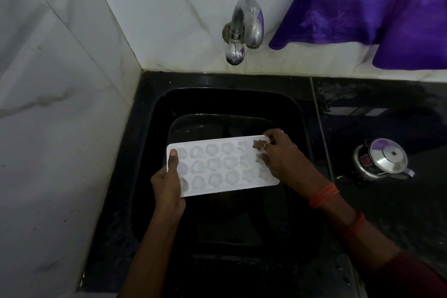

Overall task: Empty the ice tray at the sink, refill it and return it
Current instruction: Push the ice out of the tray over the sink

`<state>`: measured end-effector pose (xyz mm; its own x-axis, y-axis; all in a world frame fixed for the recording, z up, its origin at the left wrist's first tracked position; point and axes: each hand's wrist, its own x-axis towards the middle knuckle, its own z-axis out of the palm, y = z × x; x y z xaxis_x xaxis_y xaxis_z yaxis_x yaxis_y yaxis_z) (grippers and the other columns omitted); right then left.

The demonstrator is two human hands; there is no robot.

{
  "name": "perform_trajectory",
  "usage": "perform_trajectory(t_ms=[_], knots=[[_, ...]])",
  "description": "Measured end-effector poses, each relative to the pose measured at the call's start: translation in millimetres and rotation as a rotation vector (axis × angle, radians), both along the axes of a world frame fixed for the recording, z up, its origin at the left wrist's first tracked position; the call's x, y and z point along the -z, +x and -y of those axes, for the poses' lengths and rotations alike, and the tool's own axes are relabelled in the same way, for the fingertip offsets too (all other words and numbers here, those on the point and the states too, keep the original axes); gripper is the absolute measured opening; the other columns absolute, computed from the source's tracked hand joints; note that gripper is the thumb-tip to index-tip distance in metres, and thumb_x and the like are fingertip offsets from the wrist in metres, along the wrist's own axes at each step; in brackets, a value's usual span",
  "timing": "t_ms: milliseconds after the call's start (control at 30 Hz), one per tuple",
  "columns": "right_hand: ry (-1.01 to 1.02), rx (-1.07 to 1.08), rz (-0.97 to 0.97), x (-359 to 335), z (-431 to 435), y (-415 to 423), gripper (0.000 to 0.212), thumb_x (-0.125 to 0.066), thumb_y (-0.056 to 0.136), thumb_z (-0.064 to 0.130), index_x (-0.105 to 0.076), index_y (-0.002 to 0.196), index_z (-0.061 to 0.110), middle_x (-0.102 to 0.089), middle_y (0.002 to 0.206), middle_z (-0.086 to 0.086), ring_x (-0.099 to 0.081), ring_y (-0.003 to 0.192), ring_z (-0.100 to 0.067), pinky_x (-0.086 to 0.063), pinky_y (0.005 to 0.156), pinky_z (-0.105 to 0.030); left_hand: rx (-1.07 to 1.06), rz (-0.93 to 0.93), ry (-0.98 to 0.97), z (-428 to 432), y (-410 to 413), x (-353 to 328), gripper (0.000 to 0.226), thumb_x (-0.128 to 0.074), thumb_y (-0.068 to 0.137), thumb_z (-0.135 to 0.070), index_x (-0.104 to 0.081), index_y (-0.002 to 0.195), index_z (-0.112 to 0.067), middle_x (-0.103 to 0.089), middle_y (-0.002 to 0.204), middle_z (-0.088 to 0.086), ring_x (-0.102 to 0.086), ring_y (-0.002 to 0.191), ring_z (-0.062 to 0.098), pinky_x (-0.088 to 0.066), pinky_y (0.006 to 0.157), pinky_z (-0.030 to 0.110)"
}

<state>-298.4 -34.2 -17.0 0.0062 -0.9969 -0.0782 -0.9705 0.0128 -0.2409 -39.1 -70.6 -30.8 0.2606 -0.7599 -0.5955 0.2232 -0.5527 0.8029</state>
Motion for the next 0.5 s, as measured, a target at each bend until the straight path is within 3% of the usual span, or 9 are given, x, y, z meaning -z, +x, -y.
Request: perform_trajectory(t_ms=[200, 267, 367, 500], knots=[[0.025, 0.045, 0.141, -8.2, 1.4, -1.0, 0.036, -0.067, 0.093, 0.024, -0.061, 0.128, 0.024, -0.046, 0.137, 0.000, -0.051, 0.122, -0.020, -0.049, 0.098, -0.037, -0.001, 0.000, 0.008, 0.0, -0.9, -1.1, 0.039, -0.070, 0.087, -0.050, -0.072, 0.088, -0.011, -0.076, 0.092, 0.008, -0.074, 0.086, 0.030, -0.062, 0.072, 0.045], [0.047, 0.040, 0.110, -8.0, 2.2, -1.0, 0.039, -0.066, 0.094, 0.025, -0.060, 0.132, 0.020, -0.044, 0.140, -0.002, -0.050, 0.126, -0.022, -0.047, 0.101, -0.037, -0.002, 0.000, 0.009, 0.9, -1.2, -0.8, 0.039, -0.070, 0.087, -0.050, -0.072, 0.085, -0.011, -0.076, 0.089, 0.008, -0.074, 0.087, 0.031, -0.062, 0.075, 0.047], [0.074, 0.027, 0.074, -8.3, 3.6, -1.2, 0.040, -0.063, 0.096, 0.024, -0.058, 0.135, 0.017, -0.042, 0.143, -0.006, -0.045, 0.130, -0.024, -0.044, 0.105, -0.037, 0.003, -0.002, 0.003, 1.7, -1.5, -0.7, 0.038, -0.070, 0.087, -0.050, -0.072, 0.083, -0.012, -0.077, 0.077, 0.001, -0.075, 0.079, 0.026, -0.062, 0.064, 0.040], [0.056, 0.001, 0.008, -8.7, 2.5, -1.1, 0.033, -0.063, 0.096, 0.018, -0.062, 0.125, 0.004, -0.045, 0.136, -0.015, -0.048, 0.124, -0.031, -0.048, 0.100, -0.042, 0.002, -0.006, -0.005, 2.1, -2.2, -0.7, 0.038, -0.070, 0.087, -0.049, -0.071, 0.086, -0.011, -0.077, 0.086, 0.005, -0.074, 0.081, 0.026, -0.062, 0.067, 0.040]])
